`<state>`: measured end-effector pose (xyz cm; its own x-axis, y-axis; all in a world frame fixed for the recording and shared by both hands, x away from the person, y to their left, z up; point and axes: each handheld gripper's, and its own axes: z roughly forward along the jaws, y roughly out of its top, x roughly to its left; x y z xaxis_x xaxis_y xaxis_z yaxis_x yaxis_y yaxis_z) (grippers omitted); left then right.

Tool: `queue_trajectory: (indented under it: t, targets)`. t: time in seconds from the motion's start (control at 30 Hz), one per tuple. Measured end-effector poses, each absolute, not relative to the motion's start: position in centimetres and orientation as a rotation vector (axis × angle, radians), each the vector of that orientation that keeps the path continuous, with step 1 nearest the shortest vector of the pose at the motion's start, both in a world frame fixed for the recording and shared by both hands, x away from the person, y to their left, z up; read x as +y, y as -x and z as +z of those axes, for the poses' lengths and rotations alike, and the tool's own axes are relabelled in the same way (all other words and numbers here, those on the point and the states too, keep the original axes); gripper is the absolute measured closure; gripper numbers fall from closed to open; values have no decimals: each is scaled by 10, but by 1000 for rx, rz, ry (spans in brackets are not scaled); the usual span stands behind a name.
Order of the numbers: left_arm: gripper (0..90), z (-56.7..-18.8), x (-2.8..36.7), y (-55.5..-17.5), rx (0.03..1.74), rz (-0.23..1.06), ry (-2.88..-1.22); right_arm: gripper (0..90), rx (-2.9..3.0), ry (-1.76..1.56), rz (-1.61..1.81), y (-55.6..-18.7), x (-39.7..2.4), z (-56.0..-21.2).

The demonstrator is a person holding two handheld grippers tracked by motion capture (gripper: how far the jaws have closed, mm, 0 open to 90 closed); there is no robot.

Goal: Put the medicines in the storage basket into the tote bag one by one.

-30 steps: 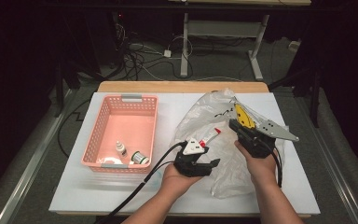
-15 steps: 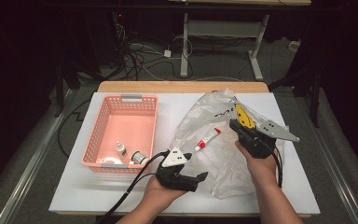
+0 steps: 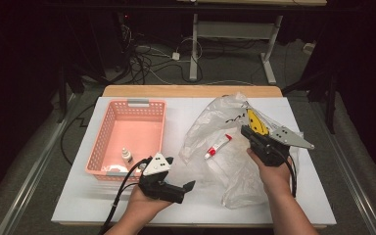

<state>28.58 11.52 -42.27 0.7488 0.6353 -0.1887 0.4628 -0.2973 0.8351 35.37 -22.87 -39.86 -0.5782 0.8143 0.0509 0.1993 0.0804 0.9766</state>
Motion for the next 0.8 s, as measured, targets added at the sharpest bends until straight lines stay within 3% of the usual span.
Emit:
queue_trajectory:
  t: [0.8]
  targets:
    - [0,-425,204,-306,1091,354,-1846,900,1842,-1005,1524,-353,-230,-400]
